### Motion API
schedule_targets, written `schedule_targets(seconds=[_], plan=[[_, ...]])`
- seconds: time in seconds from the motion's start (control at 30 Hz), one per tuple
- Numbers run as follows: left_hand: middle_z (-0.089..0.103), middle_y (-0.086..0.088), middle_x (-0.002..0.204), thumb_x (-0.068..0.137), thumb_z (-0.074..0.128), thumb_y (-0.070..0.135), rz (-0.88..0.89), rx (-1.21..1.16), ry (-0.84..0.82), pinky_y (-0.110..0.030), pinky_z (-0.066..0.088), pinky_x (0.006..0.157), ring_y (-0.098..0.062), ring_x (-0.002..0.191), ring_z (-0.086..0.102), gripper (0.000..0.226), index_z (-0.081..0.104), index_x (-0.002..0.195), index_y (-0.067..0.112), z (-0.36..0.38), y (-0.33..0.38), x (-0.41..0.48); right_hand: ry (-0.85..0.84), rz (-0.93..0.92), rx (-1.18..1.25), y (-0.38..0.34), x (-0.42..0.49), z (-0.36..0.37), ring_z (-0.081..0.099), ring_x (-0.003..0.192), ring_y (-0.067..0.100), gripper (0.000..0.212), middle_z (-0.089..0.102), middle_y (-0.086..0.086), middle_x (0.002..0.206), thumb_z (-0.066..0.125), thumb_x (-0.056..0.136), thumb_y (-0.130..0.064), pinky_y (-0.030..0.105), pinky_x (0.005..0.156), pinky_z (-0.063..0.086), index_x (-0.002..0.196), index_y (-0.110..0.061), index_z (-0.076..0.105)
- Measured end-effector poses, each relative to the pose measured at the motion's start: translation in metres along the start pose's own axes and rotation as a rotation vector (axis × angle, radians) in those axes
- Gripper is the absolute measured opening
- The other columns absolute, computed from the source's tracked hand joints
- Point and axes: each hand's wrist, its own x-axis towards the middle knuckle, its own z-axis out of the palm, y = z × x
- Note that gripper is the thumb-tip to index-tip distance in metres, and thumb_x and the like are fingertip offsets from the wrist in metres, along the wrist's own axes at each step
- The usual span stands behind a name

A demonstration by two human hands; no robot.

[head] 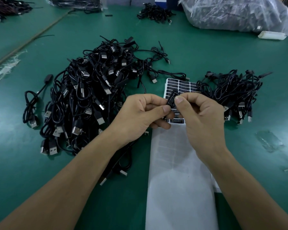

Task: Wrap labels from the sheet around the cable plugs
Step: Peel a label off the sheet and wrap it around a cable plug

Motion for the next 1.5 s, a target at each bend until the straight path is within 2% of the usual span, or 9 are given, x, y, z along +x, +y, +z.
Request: schedule_targets(seconds=[0.3,0.5,0.63,0.83,1.5], plan=[[0.076,0.001,0.076,0.096,0.063,0.008,0.003,0.011,0.009,-0.018,0.049,0.055,-0.011,0.062,0.072,0.008,0.067,0.103,0.004,0.0007,0.0007,-0.0011,0.005,-0.025,-0.025,-0.0019,-0.0023,0.0018,0.06,0.057,-0.003,0.009,0.066,-0.019,0.063,0.066,0.094,-0.007,0.008,0.057,0.045,0.087,-0.009,0.07],[0.077,0.0,0.076,0.095,0.064,0.007,0.005,0.015,0.01,-0.019,0.05,0.056,-0.012,0.061,0.072,0.004,0.068,0.098,0.008,0.0013,0.001,-0.0016,0.016,-0.037,-0.076,-0.003,-0.0032,0.0016,0.061,0.06,-0.004,0.009,0.066,-0.008,0.073,0.067,0.094,-0.01,0.009,0.059,0.045,0.086,-0.012,0.07],[0.076,0.001,0.075,0.095,0.064,0.007,0.002,0.012,0.012,-0.018,0.049,0.055,-0.011,0.06,0.072,0.005,0.068,0.097,0.009,0.0015,0.0014,-0.0013,0.014,-0.046,-0.105,-0.0036,-0.0029,0.001,0.059,0.059,-0.005,0.012,0.064,-0.006,0.074,0.066,0.094,-0.01,0.008,0.058,0.044,0.084,-0.016,0.068],[0.076,0.003,0.074,0.096,0.063,0.008,0.004,0.008,0.002,-0.017,0.049,0.055,-0.01,0.06,0.071,0.007,0.068,0.097,0.012,0.0014,0.0016,-0.0014,0.006,-0.056,-0.148,-0.0026,-0.0017,0.0005,0.053,0.059,-0.005,0.018,0.059,-0.012,0.071,0.065,0.096,-0.012,0.008,0.059,0.041,0.082,-0.023,0.065],[0.076,0.003,0.073,0.097,0.063,0.008,0.019,0.013,-0.011,-0.014,0.05,0.054,-0.009,0.059,0.071,0.007,0.069,0.098,0.012,0.0001,-0.0008,-0.0002,-0.023,-0.022,-0.071,-0.0003,-0.0007,-0.0001,0.055,0.057,-0.005,0.013,0.062,-0.022,0.06,0.063,0.097,-0.011,0.008,0.057,0.042,0.086,-0.012,0.07]])
